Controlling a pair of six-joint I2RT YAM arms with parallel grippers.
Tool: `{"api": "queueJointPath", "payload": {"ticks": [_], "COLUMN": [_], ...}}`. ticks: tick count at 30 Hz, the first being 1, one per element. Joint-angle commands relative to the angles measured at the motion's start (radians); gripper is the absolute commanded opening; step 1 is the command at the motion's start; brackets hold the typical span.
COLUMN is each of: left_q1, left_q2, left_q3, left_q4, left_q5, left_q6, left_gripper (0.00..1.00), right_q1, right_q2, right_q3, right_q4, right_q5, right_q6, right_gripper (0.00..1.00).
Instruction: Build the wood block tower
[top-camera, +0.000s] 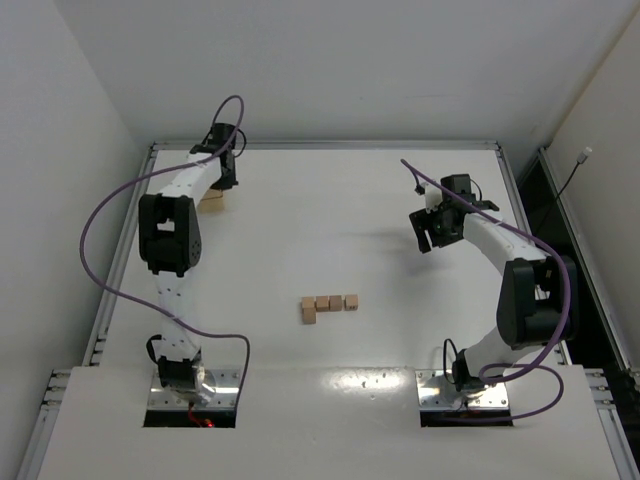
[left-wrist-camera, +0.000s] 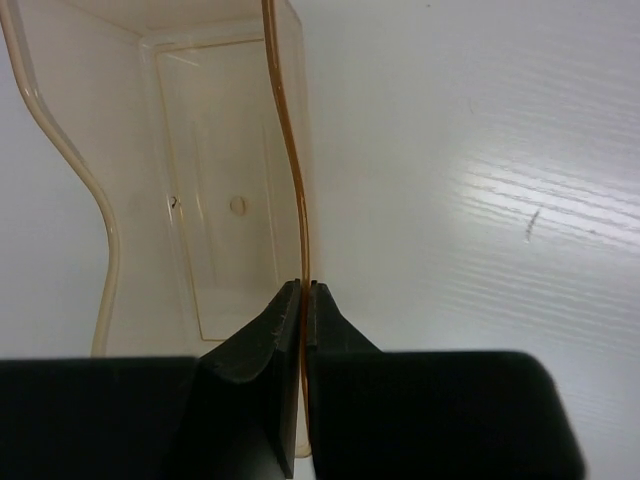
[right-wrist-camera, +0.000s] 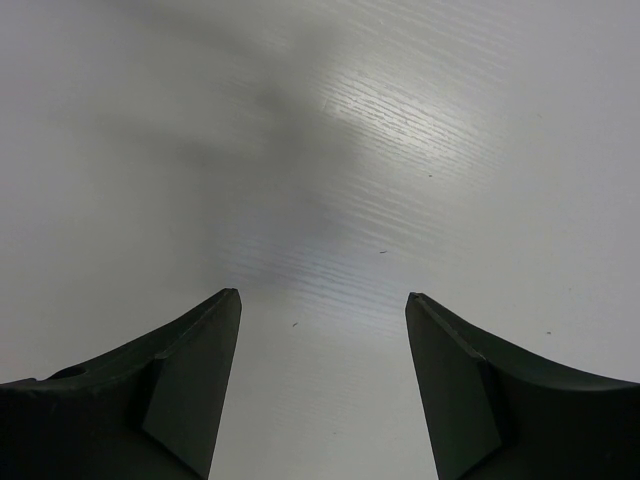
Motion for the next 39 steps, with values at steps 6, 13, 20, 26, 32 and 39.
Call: {"api": "queueJointPath", "payload": {"ticks": [6, 13, 20, 26, 32, 39], "left_q1": [0.079, 0.150, 0.182, 0.182, 0.182, 0.113], "left_q2": [0.115, 0.158, 0.158, 0.140, 0.033, -0.203], "left_q3": [0.192, 0.227, 0.198, 0.186, 0.152, 0.130], "left_q4": [-0.135, -0.135, -0.122, -0.122, -0.099, -0.079], "left_q5": [0.086, 0.096, 0.125, 0.180, 0.240, 0.248], "left_q6": [0.243, 0.243, 0.261, 0.261, 0.261, 0.271], "left_gripper": [0.00, 0.00, 0.21, 0.63, 0.92, 1.00], "right_q1": [0.007, 0.007, 0.007, 0.007, 0.007, 0.007], "right_q2": [0.001, 0.001, 0.001, -0.008, -0.045, -0.107], "right_q3": [0.000, -0.009, 0.000, 0.000, -0.030, -0.061], "right_q4": [0.032, 0.032, 0.032, 0.032, 0.043, 0.077], "right_q5": [-0.025, -0.025, -0.035, -0.035, -0.054, -0.074], "right_q6": [0.014, 0.014, 0.014, 0.014, -0.005, -0.005], "right_gripper": [0.64, 0.64, 0.64, 0.67, 0.79, 0.83]}}
